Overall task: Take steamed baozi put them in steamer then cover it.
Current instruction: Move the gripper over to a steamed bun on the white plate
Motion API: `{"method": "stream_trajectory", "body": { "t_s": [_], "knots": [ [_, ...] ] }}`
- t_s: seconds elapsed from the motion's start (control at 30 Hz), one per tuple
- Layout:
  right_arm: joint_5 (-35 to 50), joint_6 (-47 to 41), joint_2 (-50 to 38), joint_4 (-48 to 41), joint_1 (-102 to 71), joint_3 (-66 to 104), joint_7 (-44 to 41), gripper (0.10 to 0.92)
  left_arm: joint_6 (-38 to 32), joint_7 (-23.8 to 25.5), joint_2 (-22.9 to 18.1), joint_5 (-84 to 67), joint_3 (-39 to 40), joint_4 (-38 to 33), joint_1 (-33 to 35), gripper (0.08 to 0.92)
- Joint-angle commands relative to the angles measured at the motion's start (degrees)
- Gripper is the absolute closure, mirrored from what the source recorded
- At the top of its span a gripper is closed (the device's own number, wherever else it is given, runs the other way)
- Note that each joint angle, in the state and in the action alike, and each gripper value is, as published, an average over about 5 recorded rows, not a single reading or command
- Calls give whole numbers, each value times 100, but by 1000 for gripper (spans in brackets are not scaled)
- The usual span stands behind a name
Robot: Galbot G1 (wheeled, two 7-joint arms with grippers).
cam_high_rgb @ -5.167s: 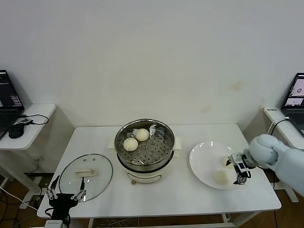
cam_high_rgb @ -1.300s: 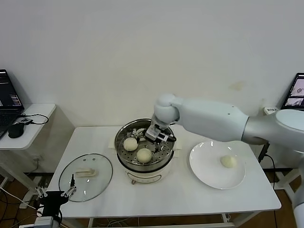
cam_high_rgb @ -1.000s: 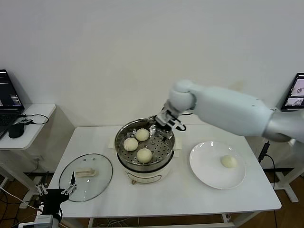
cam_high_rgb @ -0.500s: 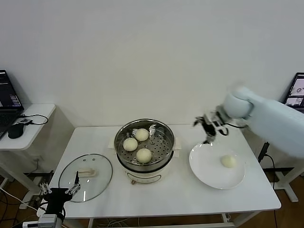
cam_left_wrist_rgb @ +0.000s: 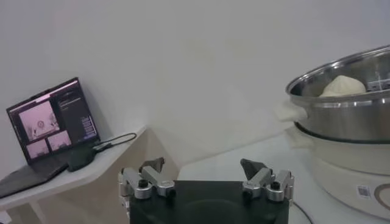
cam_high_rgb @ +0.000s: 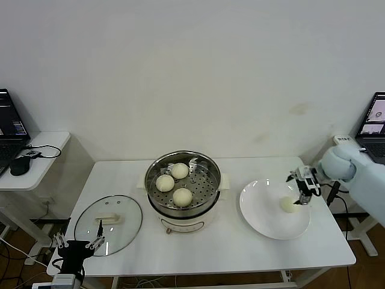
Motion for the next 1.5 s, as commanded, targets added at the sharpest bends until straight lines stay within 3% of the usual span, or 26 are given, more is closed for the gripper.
{"method": "stream_trajectory", "body": {
  "t_s": [0.03, 0.8, 1.27, 1.5],
  "knots": [
    [-540, 178, 552, -967, -726, 637, 54, 203, 1, 0, -22, 15, -8, -4, 33, 177],
    [-1050, 209, 1481, -2050, -563, 578, 150, 226, 20, 10, -41, -17, -56, 58, 6, 177],
    [-875, 141, 1303, -1743, -368, 496, -112, 415, 15, 7, -39, -37, -86, 99, -12, 177],
    [-182, -197, 803, -936, 235, -54, -321, 447, 15, 8, -41, -37, -89, 61, -6, 177]
  ]
}}
